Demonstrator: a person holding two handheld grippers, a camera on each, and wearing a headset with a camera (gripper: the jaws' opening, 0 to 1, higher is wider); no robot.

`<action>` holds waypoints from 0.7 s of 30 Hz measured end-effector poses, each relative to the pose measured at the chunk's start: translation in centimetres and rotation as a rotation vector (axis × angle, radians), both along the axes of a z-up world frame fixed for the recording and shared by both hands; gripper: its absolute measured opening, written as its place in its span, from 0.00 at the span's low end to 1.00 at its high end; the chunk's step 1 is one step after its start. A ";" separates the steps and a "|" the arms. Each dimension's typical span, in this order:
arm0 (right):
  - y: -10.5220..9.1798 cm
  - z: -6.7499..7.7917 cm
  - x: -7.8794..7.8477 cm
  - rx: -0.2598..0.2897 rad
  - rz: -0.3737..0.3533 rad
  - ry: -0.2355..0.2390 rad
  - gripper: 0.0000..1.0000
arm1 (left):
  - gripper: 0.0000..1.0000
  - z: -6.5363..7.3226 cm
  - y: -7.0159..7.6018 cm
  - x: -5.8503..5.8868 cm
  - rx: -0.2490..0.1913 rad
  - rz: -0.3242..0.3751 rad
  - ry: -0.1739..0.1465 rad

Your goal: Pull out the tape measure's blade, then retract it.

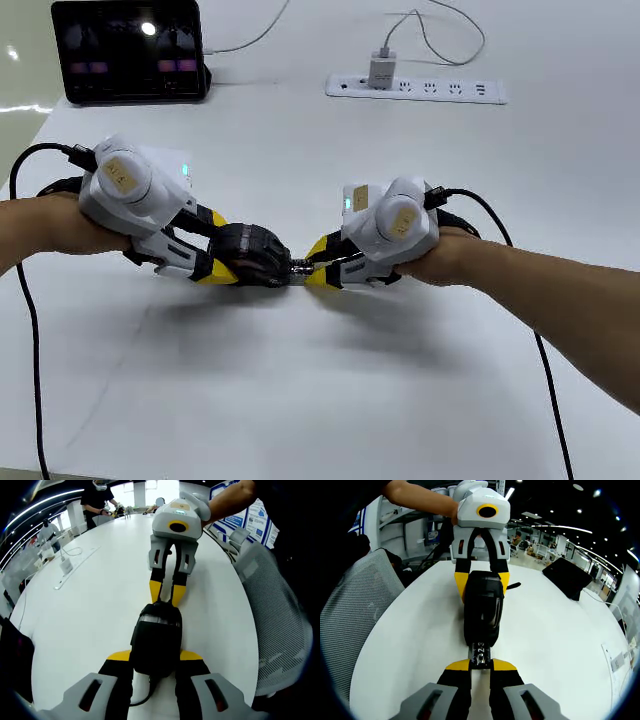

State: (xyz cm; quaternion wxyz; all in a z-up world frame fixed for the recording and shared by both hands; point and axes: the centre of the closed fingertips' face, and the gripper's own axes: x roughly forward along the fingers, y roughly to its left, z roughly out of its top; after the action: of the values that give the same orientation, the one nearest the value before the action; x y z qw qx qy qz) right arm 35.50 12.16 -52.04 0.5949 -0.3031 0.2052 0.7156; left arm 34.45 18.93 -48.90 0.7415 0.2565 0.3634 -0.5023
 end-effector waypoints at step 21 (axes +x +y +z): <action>-1.9 0.0 0.5 -0.011 -0.004 -0.006 0.10 | 0.26 0.0 -0.1 0.1 0.005 0.005 0.003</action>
State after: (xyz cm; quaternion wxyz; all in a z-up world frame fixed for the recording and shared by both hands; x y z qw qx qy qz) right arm 35.99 10.29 -52.04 0.5953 -0.3081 0.2079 0.7124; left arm 34.58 18.80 -48.89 0.7415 0.2569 0.3664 -0.5000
